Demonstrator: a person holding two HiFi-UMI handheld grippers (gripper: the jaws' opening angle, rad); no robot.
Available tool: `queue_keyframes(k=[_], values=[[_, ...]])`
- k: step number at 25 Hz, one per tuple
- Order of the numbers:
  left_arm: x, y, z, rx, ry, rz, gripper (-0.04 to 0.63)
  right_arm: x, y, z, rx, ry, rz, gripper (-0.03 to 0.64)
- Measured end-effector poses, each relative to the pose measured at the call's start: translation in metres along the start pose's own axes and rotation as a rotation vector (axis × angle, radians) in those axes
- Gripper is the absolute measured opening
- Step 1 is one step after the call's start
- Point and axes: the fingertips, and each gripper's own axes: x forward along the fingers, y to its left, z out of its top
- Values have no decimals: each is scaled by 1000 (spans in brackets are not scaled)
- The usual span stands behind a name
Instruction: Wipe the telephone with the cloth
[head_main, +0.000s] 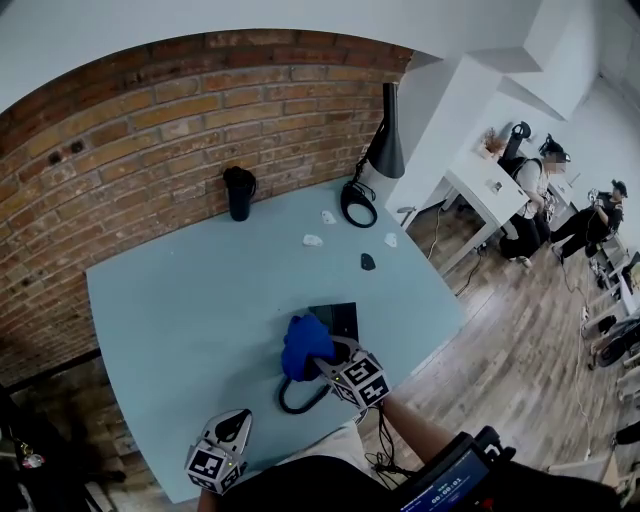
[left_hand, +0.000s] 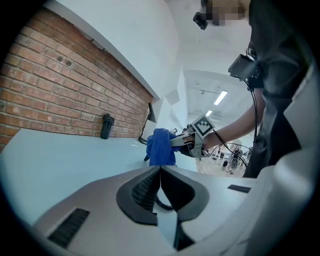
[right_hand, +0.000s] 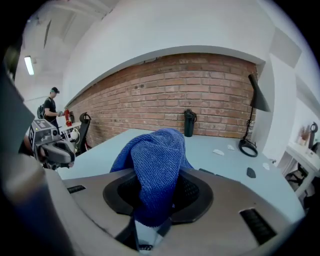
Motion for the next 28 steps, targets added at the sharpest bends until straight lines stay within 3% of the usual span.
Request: queue_keyframes(k=[3, 7, 13, 18, 22, 28], values=[[-2, 3, 0, -15, 30, 5, 20, 2, -32, 11, -43, 4, -67, 146], [-2, 10, 0, -9, -16, 23, 20, 2, -69, 28, -143, 12, -163, 146], [-2, 15, 4, -17, -22, 37, 20, -5, -108, 55, -310, 42, -300, 147], [-2, 15, 2, -25, 3, 34, 20, -6, -130, 57, -518, 128, -429, 147], [-1, 16, -1, -26, 2, 34, 20, 10, -129, 31, -616, 229, -426, 147], [-3, 18, -4, -34, 14, 44, 20, 38, -126, -18, -574, 358, -351, 146]])
